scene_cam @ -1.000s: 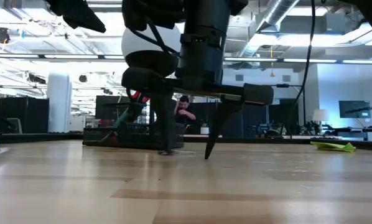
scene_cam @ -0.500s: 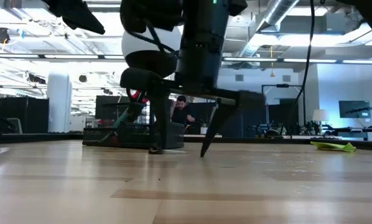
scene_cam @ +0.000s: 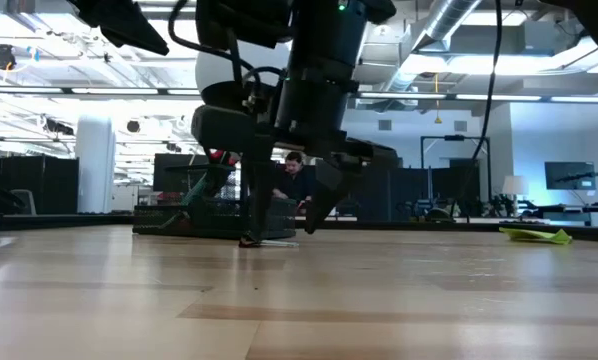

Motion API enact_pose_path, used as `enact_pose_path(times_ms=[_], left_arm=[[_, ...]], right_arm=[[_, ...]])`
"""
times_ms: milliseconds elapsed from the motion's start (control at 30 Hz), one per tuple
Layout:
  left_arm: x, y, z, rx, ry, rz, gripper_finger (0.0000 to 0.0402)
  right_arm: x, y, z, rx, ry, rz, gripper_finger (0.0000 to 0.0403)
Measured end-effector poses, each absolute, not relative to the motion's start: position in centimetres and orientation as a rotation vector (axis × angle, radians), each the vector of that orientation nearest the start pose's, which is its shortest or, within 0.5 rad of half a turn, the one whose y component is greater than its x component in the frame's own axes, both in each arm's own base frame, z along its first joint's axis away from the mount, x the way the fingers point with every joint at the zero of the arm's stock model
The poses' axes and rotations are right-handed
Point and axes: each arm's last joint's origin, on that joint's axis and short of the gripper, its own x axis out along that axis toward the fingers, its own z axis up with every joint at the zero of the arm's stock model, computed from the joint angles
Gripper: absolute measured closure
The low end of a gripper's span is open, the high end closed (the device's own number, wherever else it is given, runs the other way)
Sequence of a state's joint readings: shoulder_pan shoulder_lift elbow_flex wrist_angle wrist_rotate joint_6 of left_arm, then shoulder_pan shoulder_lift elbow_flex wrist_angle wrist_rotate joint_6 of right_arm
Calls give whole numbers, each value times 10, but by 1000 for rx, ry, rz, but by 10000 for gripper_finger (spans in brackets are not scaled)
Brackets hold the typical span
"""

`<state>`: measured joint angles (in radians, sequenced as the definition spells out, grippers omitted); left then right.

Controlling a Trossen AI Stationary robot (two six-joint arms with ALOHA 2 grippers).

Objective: Pick and place office supplies into organizer
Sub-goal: Put the black binder clip into the black desk organizer

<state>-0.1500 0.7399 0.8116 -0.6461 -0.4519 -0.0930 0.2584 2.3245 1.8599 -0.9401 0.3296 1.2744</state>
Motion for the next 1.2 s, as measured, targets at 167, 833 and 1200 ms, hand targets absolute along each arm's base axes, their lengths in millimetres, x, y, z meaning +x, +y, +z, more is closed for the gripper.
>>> enact_pose_path(times_ms=[167, 833, 1200], left_arm=[[144, -9, 308, 87, 537, 317, 284], [144, -9, 308, 108, 540, 311, 284], [144, -9, 308, 105, 540, 312, 284]], right_arm=[[447, 122, 146, 453, 1147, -673, 158], [456, 111, 148, 141, 1209, -385, 159], [457, 112, 155, -86, 1150, -388, 159]])
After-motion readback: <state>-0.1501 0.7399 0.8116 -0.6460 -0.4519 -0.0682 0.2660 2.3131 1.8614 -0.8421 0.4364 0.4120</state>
